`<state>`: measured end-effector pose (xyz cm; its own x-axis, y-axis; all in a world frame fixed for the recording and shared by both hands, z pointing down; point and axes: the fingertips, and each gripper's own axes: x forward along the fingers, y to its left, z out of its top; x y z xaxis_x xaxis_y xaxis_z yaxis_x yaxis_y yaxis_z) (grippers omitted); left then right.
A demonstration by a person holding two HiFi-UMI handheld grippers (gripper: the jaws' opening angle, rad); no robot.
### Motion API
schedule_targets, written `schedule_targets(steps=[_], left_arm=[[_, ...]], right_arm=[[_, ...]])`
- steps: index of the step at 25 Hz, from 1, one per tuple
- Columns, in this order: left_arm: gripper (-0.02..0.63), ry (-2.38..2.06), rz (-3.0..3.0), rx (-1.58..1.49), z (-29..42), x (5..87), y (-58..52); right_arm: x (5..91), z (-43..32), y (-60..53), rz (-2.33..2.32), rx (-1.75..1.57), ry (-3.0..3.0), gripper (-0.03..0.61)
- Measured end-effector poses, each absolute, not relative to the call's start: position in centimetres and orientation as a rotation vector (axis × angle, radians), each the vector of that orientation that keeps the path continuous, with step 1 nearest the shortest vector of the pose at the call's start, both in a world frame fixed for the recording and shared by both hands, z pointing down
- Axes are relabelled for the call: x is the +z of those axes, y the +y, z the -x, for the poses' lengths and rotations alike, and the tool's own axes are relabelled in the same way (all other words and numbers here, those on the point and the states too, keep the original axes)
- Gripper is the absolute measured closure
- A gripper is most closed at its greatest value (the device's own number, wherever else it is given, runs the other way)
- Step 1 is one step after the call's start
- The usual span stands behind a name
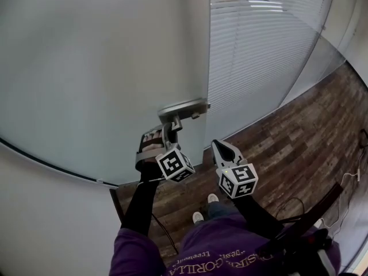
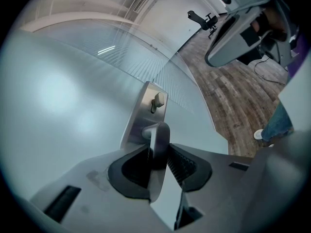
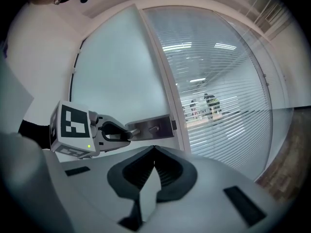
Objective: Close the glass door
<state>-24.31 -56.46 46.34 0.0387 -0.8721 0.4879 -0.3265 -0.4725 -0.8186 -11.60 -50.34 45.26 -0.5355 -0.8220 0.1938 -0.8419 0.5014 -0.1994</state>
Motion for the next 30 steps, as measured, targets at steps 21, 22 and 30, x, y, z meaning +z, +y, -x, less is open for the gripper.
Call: schedule_targets(steps=[21,22,30], left_arm=[[0.506,1.334,1.799,-1.482,25.5,47.6,-61.4],[0.506,1.337,1.796,-1.484,25.6,47.7,-61.5],[0.506,1.342,1.797,-1.498,25.7,47.9,-62.2]], right_arm=[[46.2,10.9,-56.8,-1.280,0.395,-2.740,0.581],[46.3,11.0,-56.9,-1.278,0.393,-2.742,0.581],[45.9,11.9,-58.2,-1.279,0.386,-2.757,0.581]])
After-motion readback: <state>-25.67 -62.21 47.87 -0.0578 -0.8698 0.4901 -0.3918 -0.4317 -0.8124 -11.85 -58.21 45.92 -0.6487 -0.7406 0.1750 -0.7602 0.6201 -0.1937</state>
